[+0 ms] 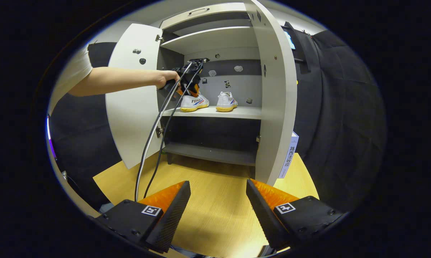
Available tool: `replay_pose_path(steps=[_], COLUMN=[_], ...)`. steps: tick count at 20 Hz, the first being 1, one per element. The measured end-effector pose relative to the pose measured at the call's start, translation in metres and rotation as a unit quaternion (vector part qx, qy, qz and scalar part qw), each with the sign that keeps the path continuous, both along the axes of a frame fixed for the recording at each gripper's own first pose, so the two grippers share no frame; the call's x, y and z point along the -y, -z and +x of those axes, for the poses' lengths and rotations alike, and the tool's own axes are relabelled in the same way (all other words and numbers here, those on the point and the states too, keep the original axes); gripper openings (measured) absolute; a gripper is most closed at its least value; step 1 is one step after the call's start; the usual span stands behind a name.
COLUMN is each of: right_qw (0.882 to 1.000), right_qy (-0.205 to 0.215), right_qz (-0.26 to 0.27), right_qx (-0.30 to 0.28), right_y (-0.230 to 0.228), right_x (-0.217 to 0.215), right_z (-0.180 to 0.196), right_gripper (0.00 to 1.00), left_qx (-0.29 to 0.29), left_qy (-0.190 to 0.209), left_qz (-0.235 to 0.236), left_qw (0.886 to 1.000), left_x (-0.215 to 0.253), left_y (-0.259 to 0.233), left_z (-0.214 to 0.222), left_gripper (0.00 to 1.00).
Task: Grab one shoe with the right hand and put it into the shoe cabinet, grab the other shoe with the left hand and put it into the shoe cabinet; then close the right door with the right hand and the left door with the left hand.
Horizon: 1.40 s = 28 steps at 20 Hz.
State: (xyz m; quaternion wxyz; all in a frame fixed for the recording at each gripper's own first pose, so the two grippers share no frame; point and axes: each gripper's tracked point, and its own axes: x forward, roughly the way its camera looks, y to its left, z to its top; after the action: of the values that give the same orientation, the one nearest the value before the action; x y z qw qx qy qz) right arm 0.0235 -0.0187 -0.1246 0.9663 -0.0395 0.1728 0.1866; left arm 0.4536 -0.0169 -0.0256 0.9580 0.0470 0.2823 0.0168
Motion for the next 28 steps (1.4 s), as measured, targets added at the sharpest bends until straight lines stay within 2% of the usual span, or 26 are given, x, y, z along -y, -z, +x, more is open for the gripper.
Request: replay_pose_path(steps=[1, 2, 6, 7, 9, 12, 15, 17, 20, 23, 28], right_qw=[1.000, 1.000, 0.999, 0.999, 0.998, 0.995, 0.993, 0.990, 0.982, 0.973, 0.959], right_qy=[0.003, 0.006, 0.020, 0.026, 0.040, 0.064, 0.087, 0.108, 0.151, 0.196, 0.245], right_qz=[0.002, 0.003, -0.002, 0.000, 0.011, 0.014, 0.020, 0.020, 0.011, 0.016, 0.024], right_qx=[0.004, 0.009, 0.035, 0.042, 0.053, 0.071, 0.083, 0.090, 0.109, 0.124, 0.139], right_y=[-0.004, -0.009, -0.035, -0.042, -0.058, -0.077, -0.091, -0.099, -0.114, -0.134, -0.171], right_x=[-0.003, -0.005, -0.013, -0.014, -0.017, -0.018, -0.016, -0.011, 0.007, 0.028, 0.077], right_z=[-0.001, -0.002, -0.009, -0.011, -0.015, -0.021, -0.032, -0.037, -0.045, -0.051, -0.045], right_gripper=[0.99, 0.99, 0.99, 0.99, 0.99, 0.99, 0.99, 0.99, 0.99, 0.99, 0.99], left_qx=[0.017, 0.041, 0.132, 0.150, 0.190, 0.216, 0.209, 0.208, 0.209, 0.202, 0.204], left_qy=[0.013, 0.023, 0.048, 0.053, 0.049, 0.040, 0.048, 0.068, 0.089, 0.105, 0.113], left_qz=[-0.010, -0.022, -0.061, -0.069, -0.076, -0.056, -0.050, -0.047, -0.040, -0.065, -0.070], left_qw=[1.000, 0.999, 0.988, 0.985, 0.978, 0.974, 0.975, 0.975, 0.973, 0.972, 0.970], left_x=[0.005, 0.010, 0.018, 0.019, 0.017, 0.015, 0.019, 0.026, 0.022, 0.020, 0.006], left_y=[-0.013, -0.026, -0.072, -0.077, -0.077, -0.049, -0.016, 0.002, 0.024, 0.035, 0.037], left_z=[-0.015, -0.032, -0.117, -0.141, -0.184, -0.250, -0.311, -0.342, -0.383, -0.417, -0.446], left_gripper=[0.63, 0.76, 0.94, 0.95, 0.95, 0.95, 0.95, 0.95, 0.95, 0.95, 0.95])
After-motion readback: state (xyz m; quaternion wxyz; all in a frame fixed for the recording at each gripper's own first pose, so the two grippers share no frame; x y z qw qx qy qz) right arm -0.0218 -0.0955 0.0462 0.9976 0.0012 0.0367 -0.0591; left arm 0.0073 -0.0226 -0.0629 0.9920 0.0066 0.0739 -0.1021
